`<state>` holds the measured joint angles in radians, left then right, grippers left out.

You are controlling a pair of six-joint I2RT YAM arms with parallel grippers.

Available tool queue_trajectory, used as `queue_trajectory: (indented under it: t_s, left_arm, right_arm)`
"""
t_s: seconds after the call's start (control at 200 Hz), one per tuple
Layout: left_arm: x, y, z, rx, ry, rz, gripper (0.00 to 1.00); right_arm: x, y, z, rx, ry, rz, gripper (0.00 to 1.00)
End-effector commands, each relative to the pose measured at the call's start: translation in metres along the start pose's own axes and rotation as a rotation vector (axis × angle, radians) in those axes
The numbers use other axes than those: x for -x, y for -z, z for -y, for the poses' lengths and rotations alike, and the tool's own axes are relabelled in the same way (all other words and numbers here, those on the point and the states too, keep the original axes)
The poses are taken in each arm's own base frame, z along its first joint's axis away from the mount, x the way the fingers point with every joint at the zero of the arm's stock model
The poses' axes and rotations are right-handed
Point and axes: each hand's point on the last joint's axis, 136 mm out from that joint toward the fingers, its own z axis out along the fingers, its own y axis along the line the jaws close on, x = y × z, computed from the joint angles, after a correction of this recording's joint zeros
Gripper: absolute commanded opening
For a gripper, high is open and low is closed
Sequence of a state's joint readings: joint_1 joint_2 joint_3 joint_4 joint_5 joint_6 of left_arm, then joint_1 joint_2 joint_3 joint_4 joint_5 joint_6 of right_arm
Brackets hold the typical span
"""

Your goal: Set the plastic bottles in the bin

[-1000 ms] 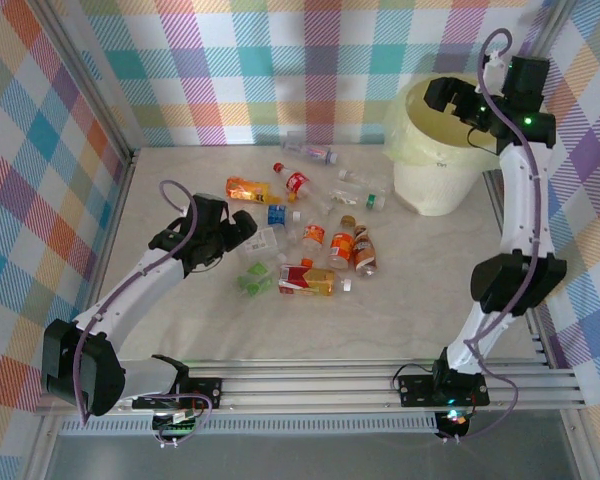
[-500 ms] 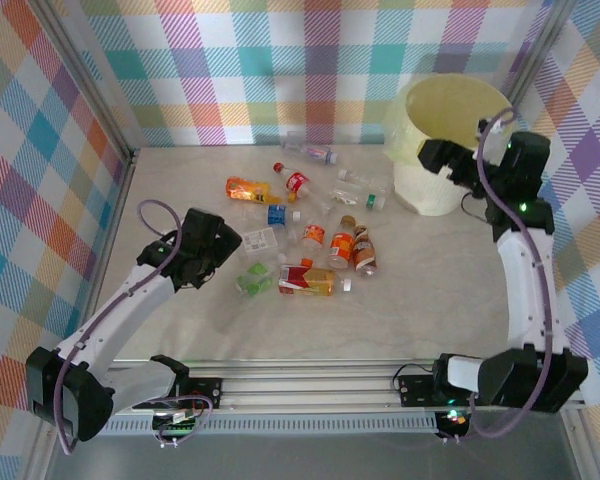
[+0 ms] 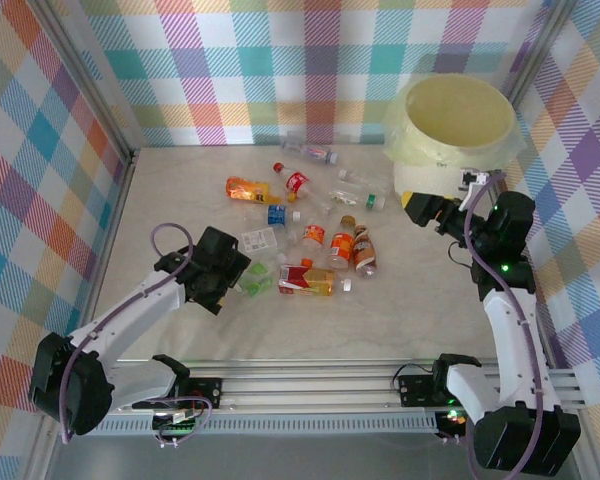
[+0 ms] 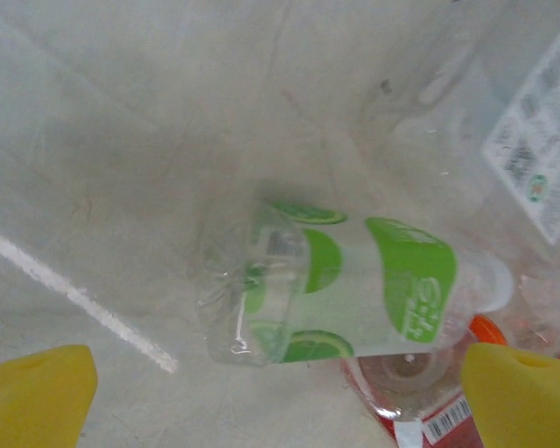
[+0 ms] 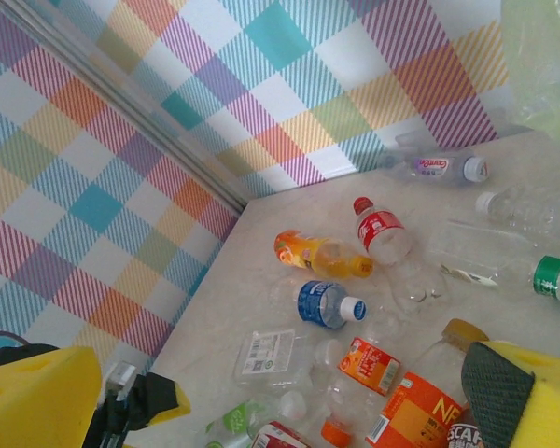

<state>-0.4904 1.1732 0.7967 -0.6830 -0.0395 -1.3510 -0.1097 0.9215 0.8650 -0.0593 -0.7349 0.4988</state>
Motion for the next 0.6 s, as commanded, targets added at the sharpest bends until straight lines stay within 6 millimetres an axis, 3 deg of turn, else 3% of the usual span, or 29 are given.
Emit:
queue_trajectory:
  t_s: [0.0, 0.12, 0.17, 0.26, 0.325, 0.455, 0.595]
  left_arm:
    - [-0.011, -0.005, 0.008, -0.024, 0.088, -0.044, 1.0]
    - [-0.003, -0.002, -0.002, 0.036, 0.061, 0.001, 1.0]
    - [-0.006, -0.002, 0.005, 0.008, 0.018, -0.016, 1.0]
    - [-0.012, 0.007, 0.044, -0.109, -0.293, -0.032, 1.0]
    - [-0.006, 0.019, 0.053, -0.051, -0.567, 0.047, 1.0]
    - [-0.007, 0.021, 0.05, 0.07, -0.976, 0.016, 1.0]
    - [-0.007, 0.011, 0.034, 0.203, -1.156, -0.048, 1.0]
  right_arm:
    - [0.007, 0.0, -0.015, 0.062, 0.049, 0.016, 1.0]
    - [0.006, -0.002, -0.012, 0.054, 0.045, 0.009, 1.0]
    - [0.004, -0.003, -0.011, 0.052, 0.041, 0.006, 1.0]
    - [0.002, -0.004, -0.009, 0.046, 0.034, -0.002, 1.0]
    - [-0.001, -0.005, -0.005, 0.037, 0.027, -0.009, 1.0]
    - [-0.002, -0.007, -0.001, 0.022, 0.019, -0.008, 1.0]
    - [-0.001, -0.009, 0.005, 0.0, 0.014, -0.005, 1.0]
